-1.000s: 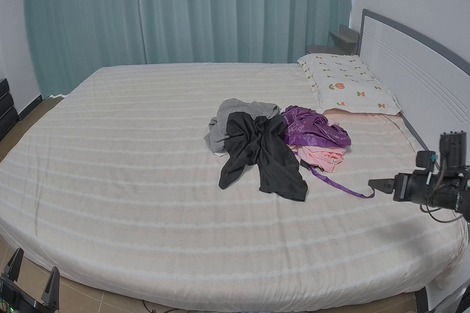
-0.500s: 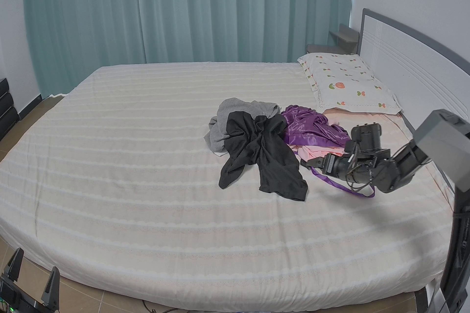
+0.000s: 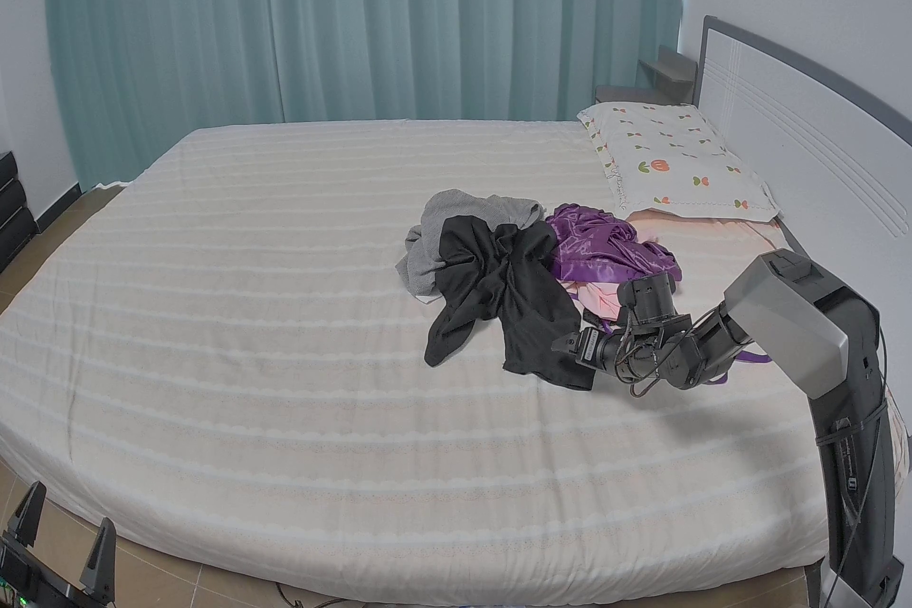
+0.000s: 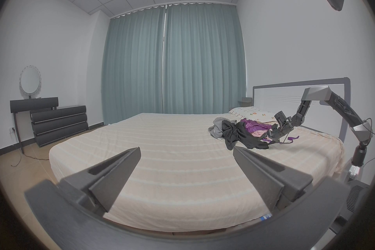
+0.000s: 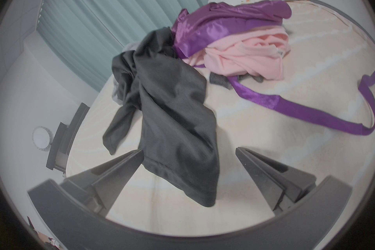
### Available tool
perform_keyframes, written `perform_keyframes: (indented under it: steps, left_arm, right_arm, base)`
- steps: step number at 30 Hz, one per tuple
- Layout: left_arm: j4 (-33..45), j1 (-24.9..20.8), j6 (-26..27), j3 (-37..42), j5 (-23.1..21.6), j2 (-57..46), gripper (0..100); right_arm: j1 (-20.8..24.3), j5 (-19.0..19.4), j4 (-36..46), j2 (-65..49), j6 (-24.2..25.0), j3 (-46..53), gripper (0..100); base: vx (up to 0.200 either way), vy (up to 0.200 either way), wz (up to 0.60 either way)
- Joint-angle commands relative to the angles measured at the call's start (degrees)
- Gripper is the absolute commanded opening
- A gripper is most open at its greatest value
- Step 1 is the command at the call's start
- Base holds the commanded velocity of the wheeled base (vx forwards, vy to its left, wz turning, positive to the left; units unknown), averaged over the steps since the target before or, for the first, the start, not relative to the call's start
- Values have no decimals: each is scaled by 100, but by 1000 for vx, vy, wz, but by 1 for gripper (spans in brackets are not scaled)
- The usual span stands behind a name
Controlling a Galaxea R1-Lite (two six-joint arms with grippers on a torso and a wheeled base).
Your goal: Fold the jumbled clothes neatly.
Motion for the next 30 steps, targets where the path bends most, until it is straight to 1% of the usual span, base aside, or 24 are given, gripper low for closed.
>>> perform_keyframes:
  steps: [1,3,5,8,9,10,12,18,23,24,26,28,29,30]
  left_arm:
    - [-1,1,2,101,2,-104,100]
    - [-1,1,2,101,2,-104,100]
    - [-1,1,2,101,2,-104,100]
    - [-1,1,2,101,2,-104,100]
    - [-1,1,2,101,2,-104,100]
    - [-1,1,2,101,2,-104,100]
    - [-1,1,2,101,2,-104,100]
    - [-1,1,2,101,2,-104,100]
    - [-1,1,2,101,2,-104,100]
    - [-1,1,2,101,2,-104,100]
    - [-1,1,2,101,2,-104,100]
    - [-1,1,2,101,2,-104,100]
    - [-1,1,2,101,2,-104,100]
    - [-1,1,2,101,2,-104,100]
  right_arm:
    - [15,-5,223,75,-2,-159,100]
    - [15,-5,381,101,-2,-282,100]
    - [24,-5,363,119,7,-326,100]
    - [191,-93,372,409,7,-633,100]
    - [200,-93,372,426,-2,-651,0]
    - [288,-136,346,593,-2,-765,0]
    - [314,-145,346,628,33,-870,0]
    - [261,-145,319,576,77,-844,0]
    - [235,-93,319,180,789,-624,0]
    - [235,-22,328,22,912,-484,0]
    - [235,268,311,-312,1035,-123,0]
    - [235,452,293,-540,1053,149,0]
    - [235,628,249,-831,1070,501,0]
    - [235,707,179,-1015,1079,738,0]
  base:
    - [0,0,0]
    - [0,0,0]
    - [0,0,0]
    - [0,0,0]
    - [0,0,0]
    - [0,0,0]
    - [0,0,0]
    - [0,0,0]
    - [0,0,0]
    - [0,0,0]
    - [0,0,0]
    - [0,0,0]
    - [0,0,0]
    - [0,0,0]
